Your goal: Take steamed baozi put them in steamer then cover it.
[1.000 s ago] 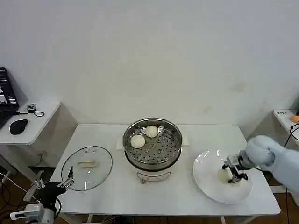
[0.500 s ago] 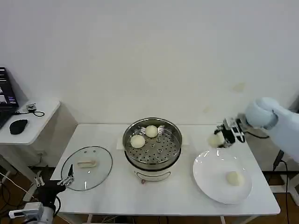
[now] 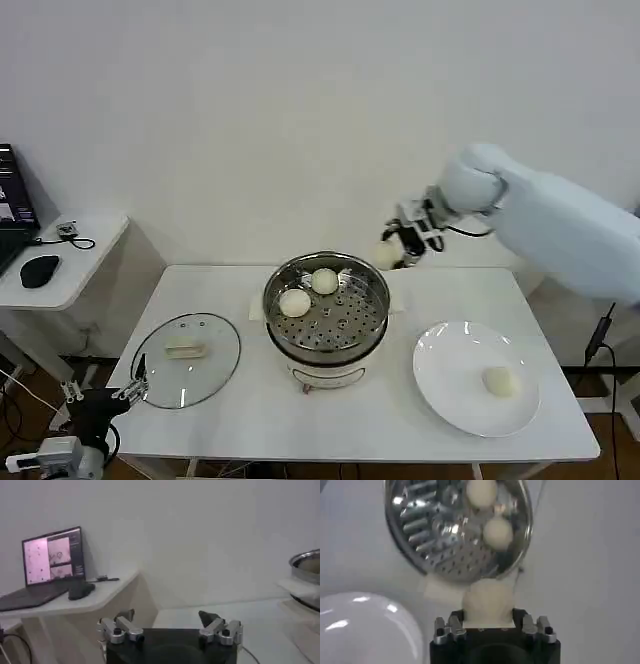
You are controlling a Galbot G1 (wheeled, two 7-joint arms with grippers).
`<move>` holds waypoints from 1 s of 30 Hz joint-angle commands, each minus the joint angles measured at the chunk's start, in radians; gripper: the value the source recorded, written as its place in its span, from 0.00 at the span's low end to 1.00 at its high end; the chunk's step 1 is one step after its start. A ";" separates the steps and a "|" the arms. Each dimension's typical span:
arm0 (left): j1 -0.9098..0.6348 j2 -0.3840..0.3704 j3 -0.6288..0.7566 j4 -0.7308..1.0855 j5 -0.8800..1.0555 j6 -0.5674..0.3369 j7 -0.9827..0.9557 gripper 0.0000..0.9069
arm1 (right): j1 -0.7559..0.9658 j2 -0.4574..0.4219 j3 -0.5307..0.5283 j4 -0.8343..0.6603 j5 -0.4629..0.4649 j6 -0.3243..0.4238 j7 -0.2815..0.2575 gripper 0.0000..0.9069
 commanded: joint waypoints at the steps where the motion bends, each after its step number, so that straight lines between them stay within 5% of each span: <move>1: 0.004 -0.001 -0.020 -0.014 -0.021 0.007 0.003 1.00 | 0.008 0.282 -0.069 -0.085 -0.026 0.077 -0.002 0.72; 17: 0.037 -0.020 -0.051 -0.019 -0.016 0.002 0.006 1.00 | -0.065 0.319 -0.167 -0.054 -0.086 0.207 -0.058 0.72; 30: 0.047 -0.033 -0.050 -0.012 -0.004 -0.015 0.007 1.00 | -0.086 0.288 -0.188 -0.022 -0.120 0.238 -0.075 0.72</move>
